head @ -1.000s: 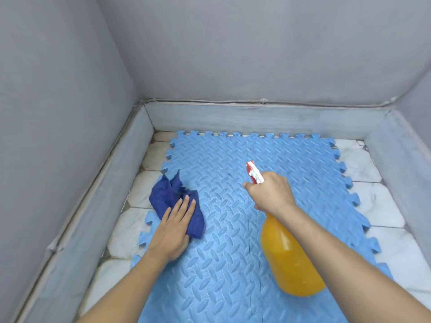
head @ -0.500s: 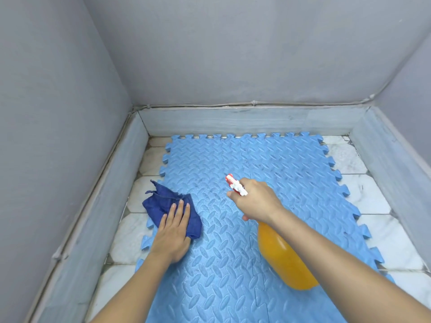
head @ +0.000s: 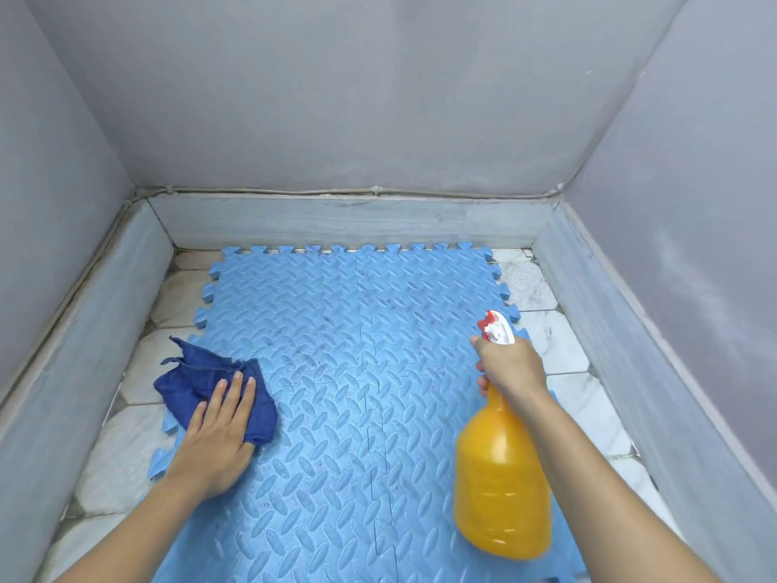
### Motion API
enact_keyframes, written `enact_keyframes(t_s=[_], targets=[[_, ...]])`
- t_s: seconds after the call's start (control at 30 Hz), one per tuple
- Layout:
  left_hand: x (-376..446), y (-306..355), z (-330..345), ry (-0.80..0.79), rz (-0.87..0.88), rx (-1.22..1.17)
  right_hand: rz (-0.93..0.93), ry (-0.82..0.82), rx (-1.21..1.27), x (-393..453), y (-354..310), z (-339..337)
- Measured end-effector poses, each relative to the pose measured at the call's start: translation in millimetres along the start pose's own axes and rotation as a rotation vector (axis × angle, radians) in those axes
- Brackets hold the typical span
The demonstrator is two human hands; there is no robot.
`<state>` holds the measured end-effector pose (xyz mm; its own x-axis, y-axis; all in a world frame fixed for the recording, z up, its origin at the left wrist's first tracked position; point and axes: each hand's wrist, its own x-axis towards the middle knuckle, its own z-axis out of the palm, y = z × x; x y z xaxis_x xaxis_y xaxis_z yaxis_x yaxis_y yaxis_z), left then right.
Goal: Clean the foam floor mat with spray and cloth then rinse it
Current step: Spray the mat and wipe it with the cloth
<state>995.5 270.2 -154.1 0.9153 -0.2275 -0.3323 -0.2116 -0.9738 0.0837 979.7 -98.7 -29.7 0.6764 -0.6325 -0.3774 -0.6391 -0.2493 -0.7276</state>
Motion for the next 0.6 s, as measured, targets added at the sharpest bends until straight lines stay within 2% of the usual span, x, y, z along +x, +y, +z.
enact_keyframes(t_s=[0.2, 0.43, 0.6], targets=[[-1, 0, 1, 0.021, 0.011, -0.043, 0.046, 0.006, 0.143, 0, 9, -18], [-5, -1, -5, 0.044, 0.021, -0.066, -0.019, -0.060, -0.010, -14, 3, -5], [-3, -6, -5, 0.172, 0.053, -0.261, -0.046, -0.158, -0.166, -34, 6, 5]])
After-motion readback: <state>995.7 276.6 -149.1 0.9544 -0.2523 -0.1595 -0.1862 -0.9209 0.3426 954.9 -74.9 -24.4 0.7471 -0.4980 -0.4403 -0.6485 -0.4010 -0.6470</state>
